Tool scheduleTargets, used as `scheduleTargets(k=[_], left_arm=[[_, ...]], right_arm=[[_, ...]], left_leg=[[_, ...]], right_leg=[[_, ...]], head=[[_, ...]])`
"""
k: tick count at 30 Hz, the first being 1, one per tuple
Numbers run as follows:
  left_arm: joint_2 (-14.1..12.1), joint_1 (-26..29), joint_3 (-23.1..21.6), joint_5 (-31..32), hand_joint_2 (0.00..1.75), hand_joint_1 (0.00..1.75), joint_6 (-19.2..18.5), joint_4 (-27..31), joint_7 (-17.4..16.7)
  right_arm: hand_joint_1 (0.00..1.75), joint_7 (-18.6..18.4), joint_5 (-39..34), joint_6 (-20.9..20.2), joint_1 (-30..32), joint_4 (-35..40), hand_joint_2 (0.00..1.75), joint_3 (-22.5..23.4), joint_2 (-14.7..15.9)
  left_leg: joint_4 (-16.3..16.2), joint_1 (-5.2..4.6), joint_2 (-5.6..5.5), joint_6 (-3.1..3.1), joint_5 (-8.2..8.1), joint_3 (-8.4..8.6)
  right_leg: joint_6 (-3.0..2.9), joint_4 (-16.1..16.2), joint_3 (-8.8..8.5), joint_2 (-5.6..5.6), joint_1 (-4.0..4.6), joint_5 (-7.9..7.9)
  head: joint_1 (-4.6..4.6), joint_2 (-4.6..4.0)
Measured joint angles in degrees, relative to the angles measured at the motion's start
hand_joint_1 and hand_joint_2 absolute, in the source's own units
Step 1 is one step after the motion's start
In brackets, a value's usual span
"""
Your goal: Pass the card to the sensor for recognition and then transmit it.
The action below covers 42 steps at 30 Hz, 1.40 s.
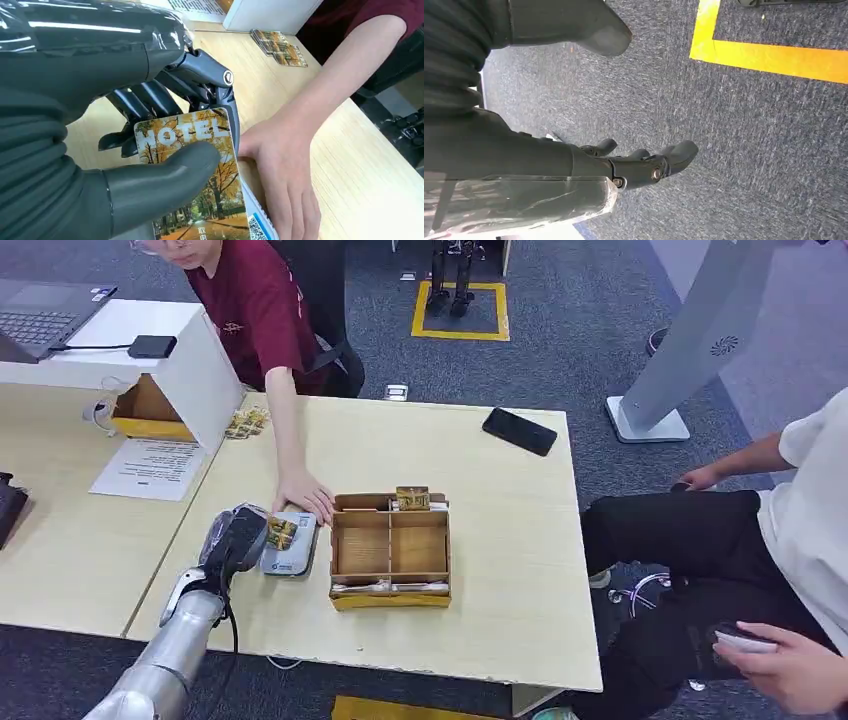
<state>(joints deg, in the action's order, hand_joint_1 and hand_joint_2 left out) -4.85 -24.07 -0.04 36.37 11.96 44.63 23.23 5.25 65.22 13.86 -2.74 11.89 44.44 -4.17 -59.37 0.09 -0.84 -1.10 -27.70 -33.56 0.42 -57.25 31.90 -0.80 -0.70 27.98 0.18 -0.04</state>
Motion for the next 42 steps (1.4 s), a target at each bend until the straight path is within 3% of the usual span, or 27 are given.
scheduleTargets(k=[25, 26, 28, 30, 37, 42], left_arm=[[0.00, -0.03, 0.07, 0.00, 1.75, 1.75, 0.00, -0.13, 0.02], [0.00, -0.02, 0.09, 0.86, 1.75, 1.75, 0.51, -0.13, -0.42], [0.11, 0.35, -0.20, 10.14, 1.75, 1.75, 6.81, -0.37, -5.17], [0.28, 1.00, -0.55, 14.99, 1.75, 1.75, 11.36, -1.29, -5.84], [0.98, 1.67, -0.57, 16.15, 1.75, 1.75, 12.90, -3.17, -5.18], [1.07, 1.66, -0.57, 16.28, 1.75, 1.75, 12.04, -3.52, -5.18]], right_arm=[[0.00, 0.00, 0.00, 0.00, 0.00, 0.00, 1.75, 0.00, 0.00], [0.00, 0.11, 0.00, 0.00, 0.00, 0.00, 1.75, 0.00, 0.00], [0.00, 1.11, 0.22, 0.17, -0.05, 0.00, 1.75, 0.02, -0.02], [0.00, 1.29, 0.61, 0.37, -0.12, 0.00, 1.75, 0.13, -0.06], [0.00, 1.33, 0.96, 0.37, -0.33, 0.00, 1.75, 0.42, -0.11], [0.00, 1.36, 1.36, 0.37, -0.33, 0.00, 1.75, 0.55, -0.11]], left_leg=[[0.00, 0.00, 0.00, 0.00, 0.00, 0.00], [0.00, 0.00, 0.00, 0.00, 0.00, -0.01], [0.00, 0.00, 0.02, 0.00, 0.00, 0.01], [0.00, -0.01, 0.01, 0.00, 0.00, 0.02], [0.00, -0.01, -0.06, 0.00, 0.00, 0.03], [0.00, -0.01, -0.06, 0.00, 0.00, 0.07]], right_leg=[[0.00, 0.00, 0.00, 0.00, 0.00, 0.00], [0.00, 0.00, 0.00, 0.01, 0.00, 0.00], [0.00, 0.00, -0.01, -0.02, 0.00, 0.00], [0.00, 0.00, 0.00, -0.02, -0.01, 0.00], [0.00, 0.00, -0.04, 0.05, 0.00, 0.00], [0.00, 0.00, -0.09, 0.05, 0.00, 0.00]], head=[[0.00, 0.00], [0.00, 0.00], [0.00, 0.00], [-0.02, 0.00], [0.00, 0.00], [0.00, 0.00]])
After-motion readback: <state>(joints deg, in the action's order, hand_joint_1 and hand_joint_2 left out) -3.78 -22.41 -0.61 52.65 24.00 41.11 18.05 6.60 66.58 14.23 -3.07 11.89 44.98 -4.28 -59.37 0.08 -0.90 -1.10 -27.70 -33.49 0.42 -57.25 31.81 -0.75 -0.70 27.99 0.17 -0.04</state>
